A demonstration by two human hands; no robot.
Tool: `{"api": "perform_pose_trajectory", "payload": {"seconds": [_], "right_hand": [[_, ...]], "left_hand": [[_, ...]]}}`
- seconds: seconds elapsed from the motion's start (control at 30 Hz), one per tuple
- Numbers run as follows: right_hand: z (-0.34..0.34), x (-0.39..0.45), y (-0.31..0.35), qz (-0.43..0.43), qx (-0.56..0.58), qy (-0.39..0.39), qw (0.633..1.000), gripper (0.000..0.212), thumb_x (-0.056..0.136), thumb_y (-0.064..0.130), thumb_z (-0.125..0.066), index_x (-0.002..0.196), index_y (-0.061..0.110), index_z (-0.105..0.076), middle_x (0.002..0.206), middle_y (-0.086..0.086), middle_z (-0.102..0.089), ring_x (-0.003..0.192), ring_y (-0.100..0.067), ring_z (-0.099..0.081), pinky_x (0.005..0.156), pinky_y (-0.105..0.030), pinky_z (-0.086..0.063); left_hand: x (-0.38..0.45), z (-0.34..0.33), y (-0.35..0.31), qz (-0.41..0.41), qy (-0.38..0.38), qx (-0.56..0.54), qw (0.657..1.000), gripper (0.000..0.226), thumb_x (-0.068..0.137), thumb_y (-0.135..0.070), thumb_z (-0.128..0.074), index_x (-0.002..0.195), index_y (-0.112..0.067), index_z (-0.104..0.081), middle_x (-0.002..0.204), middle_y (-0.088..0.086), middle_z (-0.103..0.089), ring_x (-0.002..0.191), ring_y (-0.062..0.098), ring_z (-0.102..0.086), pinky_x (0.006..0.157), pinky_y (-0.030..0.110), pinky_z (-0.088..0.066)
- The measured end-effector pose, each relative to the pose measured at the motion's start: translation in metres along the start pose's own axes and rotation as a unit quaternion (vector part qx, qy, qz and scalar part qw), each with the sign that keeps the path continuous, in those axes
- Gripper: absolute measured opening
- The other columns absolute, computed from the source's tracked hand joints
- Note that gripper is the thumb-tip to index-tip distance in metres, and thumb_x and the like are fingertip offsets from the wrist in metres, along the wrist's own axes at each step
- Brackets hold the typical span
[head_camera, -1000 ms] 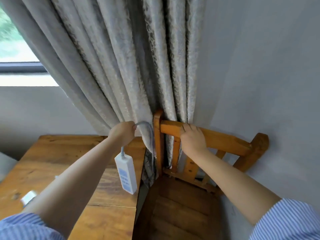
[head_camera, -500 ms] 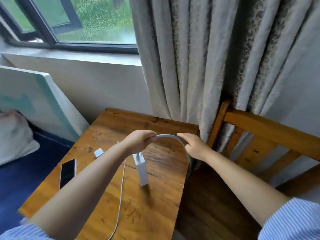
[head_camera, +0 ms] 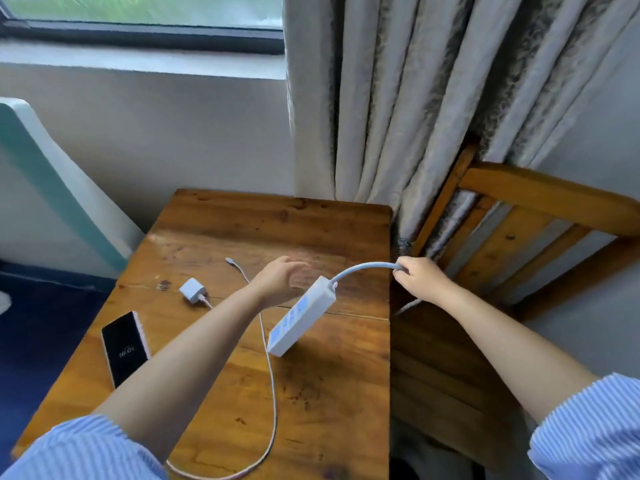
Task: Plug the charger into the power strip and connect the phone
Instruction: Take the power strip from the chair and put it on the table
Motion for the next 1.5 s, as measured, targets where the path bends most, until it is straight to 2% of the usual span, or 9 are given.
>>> {"api": "perform_pose_trajectory", "payload": {"seconds": [0.13, 0.2, 0.3, 0.47, 0.6, 0.7, 1.07, 1.33, 1.5], "right_hand": [[-0.021, -0.003, -0.009, -0.025, -0.050, 0.047, 0.997, 0.034, 0.091, 0.012, -0.040, 0.058, 0.020, -0.038, 0.059, -0.002, -0.042, 0.061, -0.025, -0.043, 0.050, -0.033, -0.028], [-0.032, -0.001, -0.011, -0.033, -0.081, 0.070, 0.994, 0.027, 0.091, 0.011, -0.038, 0.065, 0.017, -0.045, 0.063, -0.002, -0.044, 0.063, -0.023, -0.045, 0.049, -0.031, -0.029], [-0.059, 0.014, -0.015, -0.042, -0.121, 0.128, 0.984, 0.019, 0.089, 0.012, -0.040, 0.073, 0.015, -0.049, 0.063, 0.000, -0.043, 0.058, -0.019, -0.043, 0.046, -0.027, -0.029], [-0.073, 0.032, -0.012, -0.023, -0.131, 0.153, 0.979, 0.008, 0.083, 0.020, -0.051, 0.083, 0.014, -0.057, 0.071, -0.002, -0.050, 0.062, -0.019, -0.048, 0.047, -0.026, -0.033], [-0.081, 0.050, 0.000, 0.045, -0.113, 0.136, 0.983, 0.022, 0.090, 0.016, -0.043, 0.104, 0.010, -0.059, 0.097, -0.009, -0.057, 0.086, -0.024, -0.054, 0.069, -0.034, -0.047], [-0.079, 0.077, -0.001, 0.062, -0.134, 0.096, 0.984, 0.027, 0.090, 0.009, -0.039, 0.110, 0.007, -0.057, 0.103, -0.015, -0.057, 0.092, -0.031, -0.054, 0.080, -0.043, -0.050], [-0.077, 0.151, -0.032, 0.036, -0.160, -0.027, 0.986, 0.031, 0.090, 0.004, -0.040, 0.118, 0.006, -0.052, 0.106, -0.022, -0.054, 0.099, -0.038, -0.050, 0.077, -0.040, -0.047], [-0.096, 0.164, -0.039, 0.033, -0.172, -0.045, 0.984, 0.030, 0.091, 0.005, -0.039, 0.118, 0.004, -0.052, 0.107, -0.020, -0.059, 0.103, -0.036, -0.049, 0.084, -0.042, -0.044], [-0.098, 0.154, -0.010, 0.083, -0.131, -0.109, 0.982, 0.032, 0.082, -0.006, -0.050, 0.114, -0.007, -0.053, 0.110, -0.027, -0.060, 0.105, -0.043, -0.053, 0.091, -0.050, -0.045]], "left_hand": [[0.006, -0.050, 0.025, 0.071, 0.121, 0.063, 0.988, 0.084, 0.078, -0.028, -0.069, 0.143, -0.011, -0.018, 0.149, 0.013, -0.029, 0.134, 0.028, -0.030, 0.108, 0.038, -0.032], [0.004, -0.076, 0.036, 0.085, 0.163, 0.093, 0.979, 0.087, 0.074, -0.034, -0.072, 0.140, -0.009, -0.022, 0.147, 0.014, -0.031, 0.132, 0.029, -0.033, 0.107, 0.039, -0.035], [0.004, -0.114, 0.052, 0.097, 0.188, 0.106, 0.972, 0.068, 0.066, -0.039, -0.076, 0.119, -0.014, -0.041, 0.126, 0.009, -0.050, 0.111, 0.025, -0.048, 0.089, 0.037, -0.047], [-0.002, -0.125, 0.066, 0.127, 0.113, 0.041, 0.985, 0.051, 0.065, -0.030, -0.076, 0.101, -0.015, -0.044, 0.110, 0.007, -0.057, 0.095, 0.023, -0.055, 0.067, 0.031, -0.044], [0.011, -0.107, 0.068, 0.125, 0.070, 0.047, 0.989, 0.045, 0.065, -0.026, -0.073, 0.097, -0.013, -0.046, 0.106, 0.008, -0.060, 0.094, 0.026, -0.057, 0.062, 0.031, -0.040], [0.045, -0.081, 0.068, 0.124, 0.033, 0.065, 0.990, 0.042, 0.066, -0.020, -0.071, 0.099, -0.010, -0.048, 0.109, 0.011, -0.059, 0.098, 0.029, -0.056, 0.069, 0.034, -0.043], [0.163, -0.045, 0.066, 0.111, -0.047, 0.144, 0.982, 0.036, 0.078, -0.009, -0.061, 0.112, -0.008, -0.048, 0.119, 0.015, -0.054, 0.113, 0.032, -0.047, 0.109, 0.042, -0.029], [0.178, -0.057, 0.081, 0.122, -0.033, 0.135, 0.983, 0.049, 0.078, -0.010, -0.062, 0.123, -0.011, -0.043, 0.130, 0.013, -0.048, 0.126, 0.030, -0.039, 0.116, 0.048, -0.013], [0.142, -0.056, 0.104, 0.128, -0.109, 0.073, 0.983, 0.065, 0.078, -0.006, -0.057, 0.136, -0.011, -0.029, 0.147, 0.011, -0.028, 0.139, 0.026, -0.018, 0.116, 0.047, -0.008]]}}
Point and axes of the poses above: each hand's wrist, its own x-axis towards the middle knuckle, its own z-axis out of the back of the hand, y = z × x, the point moved 5 cm from there along x, towards the middle knuckle
